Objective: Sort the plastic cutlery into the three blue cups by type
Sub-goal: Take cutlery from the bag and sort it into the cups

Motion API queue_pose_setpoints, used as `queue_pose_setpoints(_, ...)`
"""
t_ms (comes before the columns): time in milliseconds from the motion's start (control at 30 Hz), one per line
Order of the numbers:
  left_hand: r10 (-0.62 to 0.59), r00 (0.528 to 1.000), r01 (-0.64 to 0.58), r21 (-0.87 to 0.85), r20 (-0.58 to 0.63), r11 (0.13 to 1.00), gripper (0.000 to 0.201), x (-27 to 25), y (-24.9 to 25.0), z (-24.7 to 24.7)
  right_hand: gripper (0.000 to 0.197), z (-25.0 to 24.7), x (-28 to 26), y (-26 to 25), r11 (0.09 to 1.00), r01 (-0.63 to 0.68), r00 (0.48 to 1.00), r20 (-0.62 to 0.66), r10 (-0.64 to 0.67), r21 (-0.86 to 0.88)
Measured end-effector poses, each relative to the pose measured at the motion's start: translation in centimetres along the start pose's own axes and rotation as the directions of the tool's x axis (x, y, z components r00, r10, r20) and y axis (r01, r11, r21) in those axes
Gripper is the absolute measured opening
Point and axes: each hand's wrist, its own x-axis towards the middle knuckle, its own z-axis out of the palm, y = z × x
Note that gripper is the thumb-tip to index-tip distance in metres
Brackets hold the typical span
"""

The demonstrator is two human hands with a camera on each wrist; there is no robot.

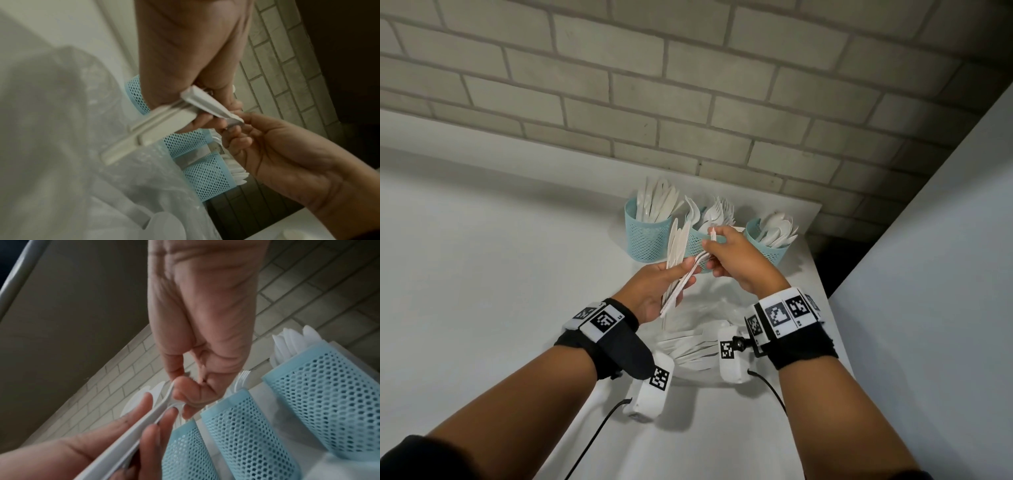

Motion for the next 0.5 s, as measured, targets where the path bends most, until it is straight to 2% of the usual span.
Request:
queue_pose_setpoints(133,0.012,1.000,-0.012,-0.020,0.020,1.000,0.010,0.2,0.2,-0.2,0.034,0.1,-0.1,-0.5,0.998,0.041,0.999,0.020,-0.043,0.053)
queue_pose_setpoints(167,0.011,1.000,-0.011,-0.032,0.014,0.999,0.012,0.3,0.2,-0.3,0.031,-0.1,-0.1,-0.8,0.997,0.065,0.998,-0.013,-0.065,0.045)
queue_pose_setpoints(233,0.006,1.000,-0.007,-0.057,-0.015,0.998,0.018,0.4,0.4,-0.6,0.025,-1.1,0.5,-1.5,0.992,0.121,0.979,-0.168,-0.115,0.024)
queue_pose_setpoints(300,0.009,0.998,-0.012,-0.060,-0.057,0.998,0.021,0.4,0.7,-0.9,0.019,-2.4,1.1,-2.4,0.977,0.214,0.896,-0.402,-0.191,0.011)
queue_pose_setpoints(367,0.028,0.996,-0.029,-0.006,-0.084,1.000,0.026,0.4,1.0,-1.0,0.014,-3.6,1.5,-3.2,0.945,0.326,0.750,-0.600,-0.279,-0.032)
queue_pose_setpoints(433,0.053,0.995,-0.049,0.048,-0.084,0.998,0.030,0.5,1.1,-1.0,0.017,-4.1,2.1,-3.6,0.907,0.403,0.620,-0.693,-0.367,-0.120)
queue_pose_setpoints(500,0.063,0.996,-0.059,0.067,-0.062,0.996,0.034,0.7,1.3,-1.1,0.022,-3.8,2.6,-3.6,0.866,0.422,0.541,-0.692,-0.478,-0.268)
